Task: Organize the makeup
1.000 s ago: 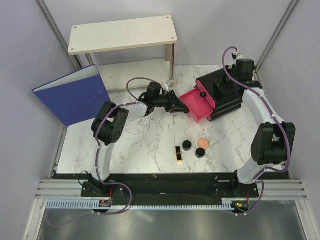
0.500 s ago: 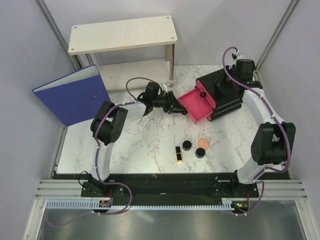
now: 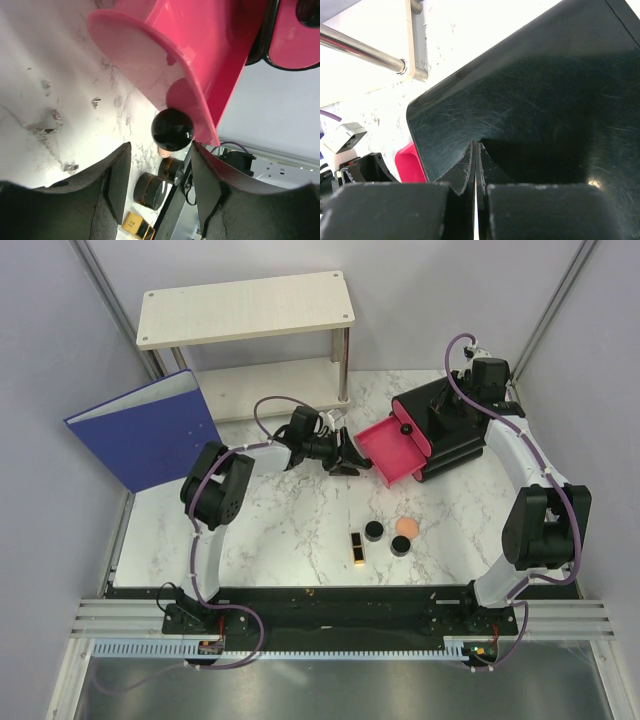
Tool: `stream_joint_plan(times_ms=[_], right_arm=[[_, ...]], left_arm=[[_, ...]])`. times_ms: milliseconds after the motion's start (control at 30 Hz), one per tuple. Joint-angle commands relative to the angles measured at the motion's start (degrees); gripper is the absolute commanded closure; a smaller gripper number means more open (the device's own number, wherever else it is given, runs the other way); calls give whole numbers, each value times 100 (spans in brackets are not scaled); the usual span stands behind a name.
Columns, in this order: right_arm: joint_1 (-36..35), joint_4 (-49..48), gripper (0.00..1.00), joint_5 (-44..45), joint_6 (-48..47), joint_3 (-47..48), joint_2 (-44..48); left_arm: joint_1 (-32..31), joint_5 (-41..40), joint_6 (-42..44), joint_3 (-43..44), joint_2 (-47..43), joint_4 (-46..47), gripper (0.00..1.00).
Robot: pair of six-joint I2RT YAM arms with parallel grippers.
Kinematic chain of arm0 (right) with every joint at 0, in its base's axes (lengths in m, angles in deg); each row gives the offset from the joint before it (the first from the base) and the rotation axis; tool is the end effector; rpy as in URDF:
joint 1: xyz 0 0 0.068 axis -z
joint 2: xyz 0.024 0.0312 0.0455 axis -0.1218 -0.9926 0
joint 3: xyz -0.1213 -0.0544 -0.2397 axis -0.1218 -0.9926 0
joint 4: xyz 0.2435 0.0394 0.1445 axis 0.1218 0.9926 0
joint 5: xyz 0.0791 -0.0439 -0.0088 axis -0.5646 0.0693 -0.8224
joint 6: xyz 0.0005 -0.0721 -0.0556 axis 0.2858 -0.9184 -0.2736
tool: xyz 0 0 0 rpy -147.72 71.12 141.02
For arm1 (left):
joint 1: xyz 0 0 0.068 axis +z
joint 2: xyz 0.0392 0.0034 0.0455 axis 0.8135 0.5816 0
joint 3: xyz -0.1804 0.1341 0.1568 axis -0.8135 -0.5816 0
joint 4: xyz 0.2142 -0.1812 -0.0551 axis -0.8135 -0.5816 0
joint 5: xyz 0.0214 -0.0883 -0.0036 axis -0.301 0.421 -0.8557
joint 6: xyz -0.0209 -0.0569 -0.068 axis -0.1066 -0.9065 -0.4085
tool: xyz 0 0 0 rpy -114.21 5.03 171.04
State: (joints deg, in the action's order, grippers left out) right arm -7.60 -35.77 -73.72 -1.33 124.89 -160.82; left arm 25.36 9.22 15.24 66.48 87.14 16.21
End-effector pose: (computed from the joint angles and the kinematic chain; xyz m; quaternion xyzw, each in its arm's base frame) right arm 0.4512 0.0223 0.2676 0.0954 0.8773 0.1754 0.4364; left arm 0.4135 -0.2983 0.1121 0.0396 0.8347 -0.5398 0.1022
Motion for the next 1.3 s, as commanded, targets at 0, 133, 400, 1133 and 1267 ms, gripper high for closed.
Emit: stream_joint_plan(times_ms=[0,133,400,1133,1267], right_arm=[[16,2219,100,315,-233,-605,-733],[16,2219,100,324,-232,-596,-742],[16,2184,100,289,-215,-658,-777],[16,2192,100,192,-241,-702,-830],[16,2184,100,175,-259,-702,-856]], left_arm=[[69,204,757,-27,-514,-354,42],[87,213,1204,-404,-1006,-565,41],[-53,-410,2740,-634,-1957,-2278,34],[-2136,-3055,4826,201,-1808,-4125,34],[-2514,-3575,5178,385,-1589,-4178,33]])
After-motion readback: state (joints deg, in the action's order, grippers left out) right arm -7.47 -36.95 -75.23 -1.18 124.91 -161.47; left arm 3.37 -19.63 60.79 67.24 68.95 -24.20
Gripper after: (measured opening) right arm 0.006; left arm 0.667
